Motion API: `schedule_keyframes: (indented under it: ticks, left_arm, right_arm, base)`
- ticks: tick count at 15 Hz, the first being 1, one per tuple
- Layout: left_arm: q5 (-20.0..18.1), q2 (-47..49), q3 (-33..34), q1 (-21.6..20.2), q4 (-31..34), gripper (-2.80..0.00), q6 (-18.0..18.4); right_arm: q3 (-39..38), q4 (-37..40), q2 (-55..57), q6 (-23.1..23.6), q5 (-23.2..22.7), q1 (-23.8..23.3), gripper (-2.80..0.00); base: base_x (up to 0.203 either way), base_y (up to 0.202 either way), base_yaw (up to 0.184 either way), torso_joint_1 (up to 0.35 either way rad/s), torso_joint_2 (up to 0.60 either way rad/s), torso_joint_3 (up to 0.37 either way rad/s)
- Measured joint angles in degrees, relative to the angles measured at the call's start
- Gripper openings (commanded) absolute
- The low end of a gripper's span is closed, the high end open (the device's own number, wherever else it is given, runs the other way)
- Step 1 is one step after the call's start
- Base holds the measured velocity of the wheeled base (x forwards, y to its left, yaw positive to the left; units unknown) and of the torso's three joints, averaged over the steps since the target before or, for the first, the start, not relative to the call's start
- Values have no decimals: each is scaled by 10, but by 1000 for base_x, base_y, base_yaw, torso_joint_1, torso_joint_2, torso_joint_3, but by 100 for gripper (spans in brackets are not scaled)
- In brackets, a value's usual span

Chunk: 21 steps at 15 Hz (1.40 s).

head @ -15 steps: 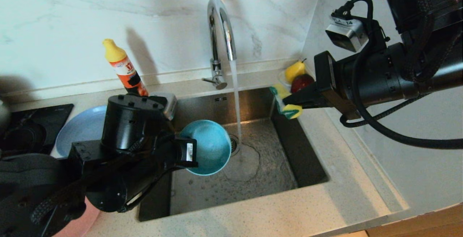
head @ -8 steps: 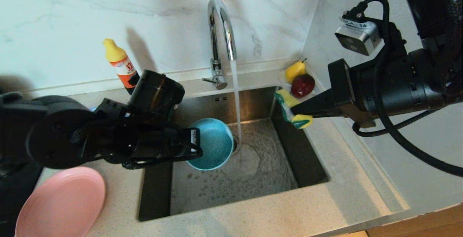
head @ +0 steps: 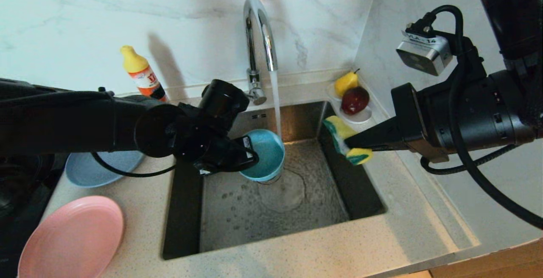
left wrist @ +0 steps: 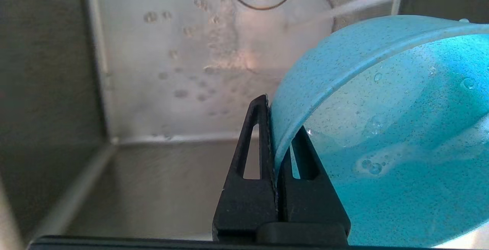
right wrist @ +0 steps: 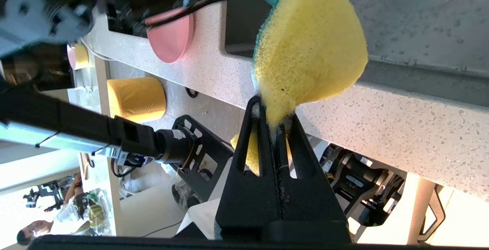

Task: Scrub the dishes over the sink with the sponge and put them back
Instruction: Rinse the bowl

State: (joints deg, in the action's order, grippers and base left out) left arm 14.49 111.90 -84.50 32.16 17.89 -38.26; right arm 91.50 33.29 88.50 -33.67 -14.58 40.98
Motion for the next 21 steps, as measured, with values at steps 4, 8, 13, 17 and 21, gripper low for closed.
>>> schedule_keyframes:
  ticks: [4, 8, 13, 17, 21]
  left_arm:
    - [2, 47, -52, -6, 18, -280, -19]
    - [2, 77, -75, -23, 21, -280, -36]
    - [2, 104, -101, -34, 22, -280, -46]
    - [2, 135, -134, -35, 23, -280, -47]
    - [2, 154, -170, -35, 38, -280, -46]
  right_arm:
    - [-4, 0, -1, -1, -1, 0, -280]
    - [-8, 0, -2, -2, -1, 0, -280]
    - [-8, 0, -2, -2, -2, 0, -280]
    - [-15, 0, -2, -2, -1, 0, -280]
    - [-20, 0, -5, -2, 0, 0, -280]
  base:
    - [0, 0, 0, 0, 0, 0]
    - [0, 0, 0, 0, 0, 0]
    - [0, 0, 0, 0, 0, 0]
    - [0, 0, 0, 0, 0, 0]
    - [0, 0, 0, 0, 0, 0]
